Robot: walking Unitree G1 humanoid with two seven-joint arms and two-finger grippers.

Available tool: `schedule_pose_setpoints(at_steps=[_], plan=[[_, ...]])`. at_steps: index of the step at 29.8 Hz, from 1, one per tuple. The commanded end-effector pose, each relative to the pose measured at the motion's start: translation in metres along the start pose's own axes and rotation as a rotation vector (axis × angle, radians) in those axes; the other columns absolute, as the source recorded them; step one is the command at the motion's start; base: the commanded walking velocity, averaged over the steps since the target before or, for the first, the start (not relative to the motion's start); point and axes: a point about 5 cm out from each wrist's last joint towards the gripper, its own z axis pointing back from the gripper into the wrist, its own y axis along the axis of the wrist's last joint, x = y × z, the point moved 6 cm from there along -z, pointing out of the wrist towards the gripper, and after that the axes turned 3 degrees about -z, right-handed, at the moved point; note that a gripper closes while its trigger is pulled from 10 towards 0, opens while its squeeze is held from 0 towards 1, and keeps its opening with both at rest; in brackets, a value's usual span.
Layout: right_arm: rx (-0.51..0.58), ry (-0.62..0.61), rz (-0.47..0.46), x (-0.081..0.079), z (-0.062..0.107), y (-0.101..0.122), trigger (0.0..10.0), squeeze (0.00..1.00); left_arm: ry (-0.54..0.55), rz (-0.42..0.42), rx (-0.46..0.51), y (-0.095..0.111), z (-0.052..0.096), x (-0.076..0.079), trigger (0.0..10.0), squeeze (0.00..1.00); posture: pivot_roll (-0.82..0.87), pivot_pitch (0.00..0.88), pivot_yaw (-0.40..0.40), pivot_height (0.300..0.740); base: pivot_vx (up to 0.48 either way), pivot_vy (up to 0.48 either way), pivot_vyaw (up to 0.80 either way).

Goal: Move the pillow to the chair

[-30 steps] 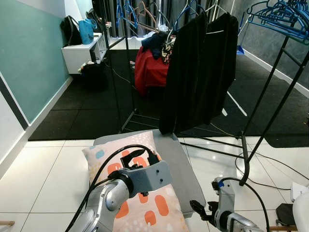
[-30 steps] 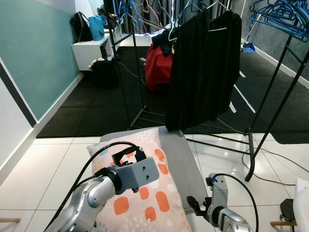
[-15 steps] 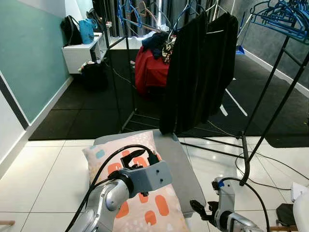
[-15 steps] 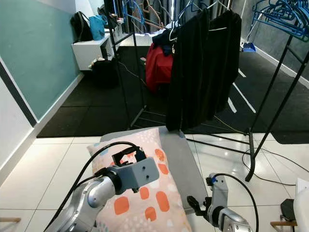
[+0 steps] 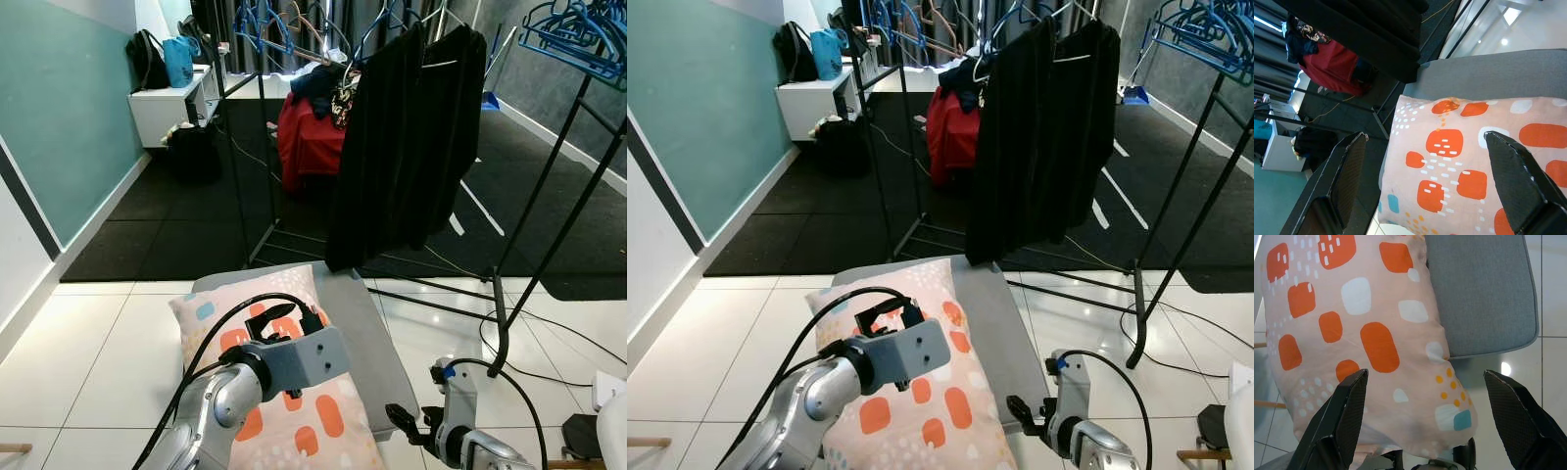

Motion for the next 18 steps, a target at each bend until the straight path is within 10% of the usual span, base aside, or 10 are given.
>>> schedule_pose_setpoints(at_steps=[1, 18], plan=[[0.009, -0.004, -0.017, 0.0011, 0.0010, 0.0004, 10.0, 0.00, -0.004, 0.000, 0.005, 0.0011, 0.0018, -0.0005, 10.0, 0.00, -0.09, 0.025, -0.012, 0.740, 0.000, 0.000, 0.00], [0.014, -0.006, -0.019, 0.0045, 0.0039, 0.0002, 10.0, 0.00, -0.005, 0.005, 0.010, 0.0049, 0.0028, 0.0007, 10.0, 0.00, -0.10, 0.036, -0.004, 0.740, 0.000, 0.000, 0.00]])
